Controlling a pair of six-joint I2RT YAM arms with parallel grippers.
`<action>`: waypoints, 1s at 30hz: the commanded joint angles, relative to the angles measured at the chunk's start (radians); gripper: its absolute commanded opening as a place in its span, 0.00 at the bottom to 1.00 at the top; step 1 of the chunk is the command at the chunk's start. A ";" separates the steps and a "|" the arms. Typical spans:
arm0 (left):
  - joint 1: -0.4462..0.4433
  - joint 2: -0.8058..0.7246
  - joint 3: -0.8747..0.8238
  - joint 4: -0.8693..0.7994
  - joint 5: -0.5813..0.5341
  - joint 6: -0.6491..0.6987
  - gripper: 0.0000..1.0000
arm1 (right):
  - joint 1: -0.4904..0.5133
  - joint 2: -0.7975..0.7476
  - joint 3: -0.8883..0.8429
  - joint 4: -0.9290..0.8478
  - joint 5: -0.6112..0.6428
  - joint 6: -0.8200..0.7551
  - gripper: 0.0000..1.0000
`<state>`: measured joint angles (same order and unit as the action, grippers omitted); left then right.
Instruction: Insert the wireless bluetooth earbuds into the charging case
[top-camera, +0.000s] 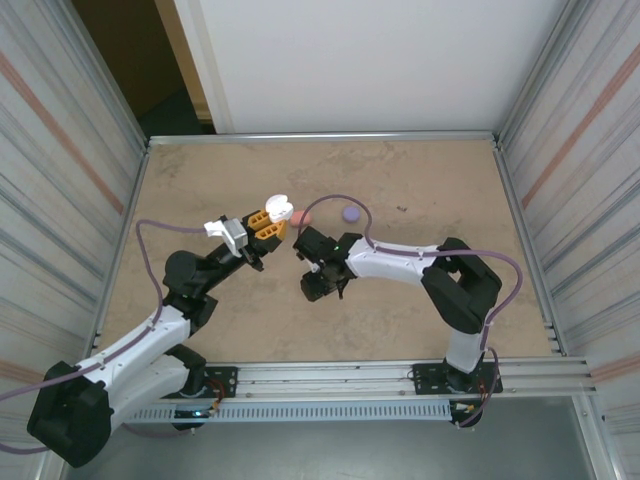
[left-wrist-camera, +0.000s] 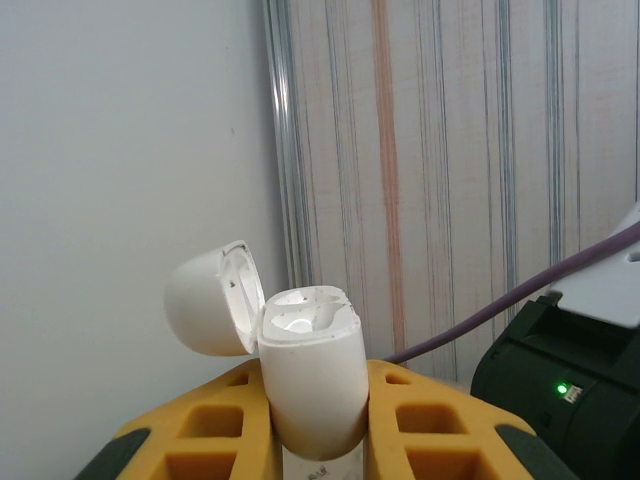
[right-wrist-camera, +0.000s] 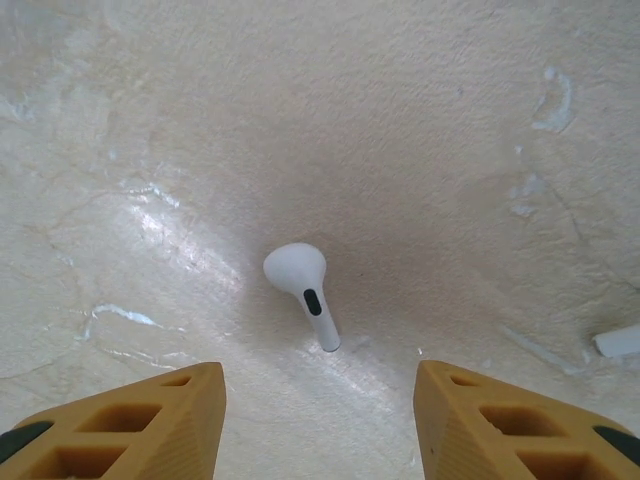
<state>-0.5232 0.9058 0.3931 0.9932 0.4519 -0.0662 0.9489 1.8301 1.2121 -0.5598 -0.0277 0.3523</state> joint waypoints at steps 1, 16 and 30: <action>0.003 -0.030 0.015 0.011 0.014 0.016 0.00 | -0.015 -0.008 0.049 -0.037 -0.050 -0.040 0.51; 0.002 -0.034 0.013 0.005 0.010 0.024 0.00 | -0.030 0.118 0.165 -0.082 -0.052 -0.081 0.49; 0.002 -0.025 0.018 -0.001 0.008 0.026 0.00 | -0.030 0.173 0.184 -0.090 -0.069 -0.088 0.41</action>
<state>-0.5232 0.8909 0.3931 0.9897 0.4515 -0.0624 0.9268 1.9839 1.3651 -0.6159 -0.0841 0.2783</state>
